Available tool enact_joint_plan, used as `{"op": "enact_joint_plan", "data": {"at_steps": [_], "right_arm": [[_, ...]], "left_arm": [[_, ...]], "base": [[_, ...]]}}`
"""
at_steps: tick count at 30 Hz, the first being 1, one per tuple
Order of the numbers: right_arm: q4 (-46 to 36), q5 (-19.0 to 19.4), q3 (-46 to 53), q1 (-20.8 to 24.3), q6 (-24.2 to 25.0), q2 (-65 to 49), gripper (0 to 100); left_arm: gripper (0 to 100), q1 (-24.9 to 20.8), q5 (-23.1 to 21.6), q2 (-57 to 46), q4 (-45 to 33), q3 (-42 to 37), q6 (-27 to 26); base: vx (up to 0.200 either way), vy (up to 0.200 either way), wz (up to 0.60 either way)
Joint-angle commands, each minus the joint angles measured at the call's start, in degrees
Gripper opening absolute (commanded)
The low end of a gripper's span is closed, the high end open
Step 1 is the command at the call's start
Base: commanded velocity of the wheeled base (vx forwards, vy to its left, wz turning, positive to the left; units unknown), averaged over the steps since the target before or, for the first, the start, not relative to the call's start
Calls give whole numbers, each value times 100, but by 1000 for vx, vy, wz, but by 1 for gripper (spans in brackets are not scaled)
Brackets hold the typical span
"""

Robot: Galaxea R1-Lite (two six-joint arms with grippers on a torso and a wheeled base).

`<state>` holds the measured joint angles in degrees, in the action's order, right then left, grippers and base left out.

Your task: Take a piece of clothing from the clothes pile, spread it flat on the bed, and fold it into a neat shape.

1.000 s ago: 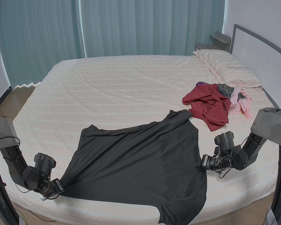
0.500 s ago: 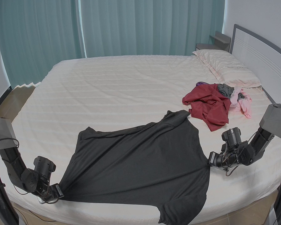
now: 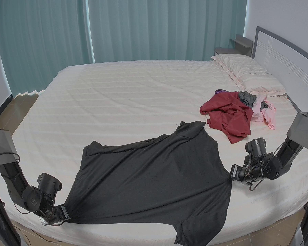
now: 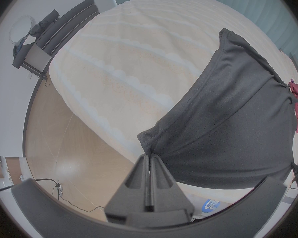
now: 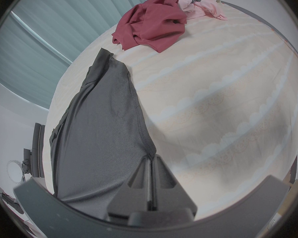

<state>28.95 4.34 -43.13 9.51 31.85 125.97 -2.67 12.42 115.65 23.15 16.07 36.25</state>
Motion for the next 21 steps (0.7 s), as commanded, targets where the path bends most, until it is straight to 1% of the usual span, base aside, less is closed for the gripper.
{"op": "enact_joint_plan", "data": {"at_steps": [1,9,15,17,19,21], "right_arm": [[-4,14,6,34,-13,16,100],[14,32,15,25,31,-142,100],[75,58,156,-46,154,-652,100],[75,58,156,-46,198,-723,100],[75,49,112,-46,427,-995,100],[75,49,94,-46,611,-1206,100]], "left_arm": [[100,3,-3,10,5,2,4],[100,65,6,-157,14,37,4],[100,311,-82,-1010,40,151,4],[100,328,-108,-1071,58,169,4],[100,381,-258,-1273,93,265,22],[100,443,-548,-1440,164,327,40]], "base": [[0,0,0],[0,0,0],[0,0,0],[0,0,0],[0,0,0],[0,0,0]]}}
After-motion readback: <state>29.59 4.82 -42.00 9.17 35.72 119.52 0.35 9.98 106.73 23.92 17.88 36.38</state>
